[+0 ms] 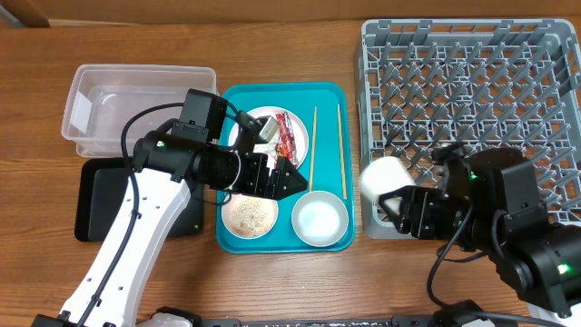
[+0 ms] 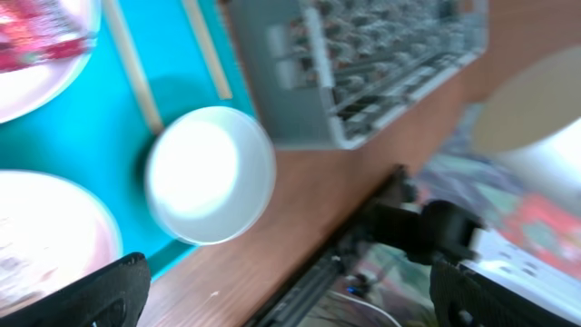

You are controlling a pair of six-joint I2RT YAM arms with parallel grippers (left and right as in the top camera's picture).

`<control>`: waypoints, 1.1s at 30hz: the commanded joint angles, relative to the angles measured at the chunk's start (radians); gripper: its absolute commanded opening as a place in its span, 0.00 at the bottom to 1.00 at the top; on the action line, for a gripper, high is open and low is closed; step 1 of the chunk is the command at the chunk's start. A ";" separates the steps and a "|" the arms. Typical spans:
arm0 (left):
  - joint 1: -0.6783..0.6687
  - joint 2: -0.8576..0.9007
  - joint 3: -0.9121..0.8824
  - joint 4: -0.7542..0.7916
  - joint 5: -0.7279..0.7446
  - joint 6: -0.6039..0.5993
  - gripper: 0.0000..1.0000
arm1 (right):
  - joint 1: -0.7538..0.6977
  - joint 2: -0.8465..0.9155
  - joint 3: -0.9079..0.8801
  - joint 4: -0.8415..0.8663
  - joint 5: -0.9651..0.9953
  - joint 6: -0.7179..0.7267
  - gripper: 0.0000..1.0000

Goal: Sort waste into correct bins and load items into the dishwasher
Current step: 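Place the white cup upright in the grey rack with the right gripper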

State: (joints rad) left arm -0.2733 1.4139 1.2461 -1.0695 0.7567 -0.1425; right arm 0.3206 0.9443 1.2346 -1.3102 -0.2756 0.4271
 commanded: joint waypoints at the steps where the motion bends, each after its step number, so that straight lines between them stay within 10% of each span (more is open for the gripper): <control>1: -0.004 -0.019 0.012 -0.008 -0.140 -0.018 1.00 | -0.004 0.064 0.030 -0.065 0.285 0.109 0.53; 16: -0.020 -0.340 0.014 -0.069 -0.423 -0.104 1.00 | -0.004 0.523 0.030 -0.188 0.266 0.097 0.60; 19: -0.020 -0.404 0.014 -0.048 -0.364 -0.105 1.00 | -0.005 0.536 0.031 -0.168 0.268 0.093 0.97; 21: -0.020 -0.409 0.014 -0.041 -0.364 -0.105 0.99 | -0.015 0.525 0.046 -0.133 0.267 0.093 1.00; 33: -0.148 -0.264 -0.001 -0.114 -0.612 -0.229 0.63 | -0.040 0.252 0.370 -0.085 0.266 0.094 1.00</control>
State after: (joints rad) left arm -0.3607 1.1015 1.2469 -1.1828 0.2844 -0.2974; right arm 0.2821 1.3334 1.5181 -1.4147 -0.0185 0.5198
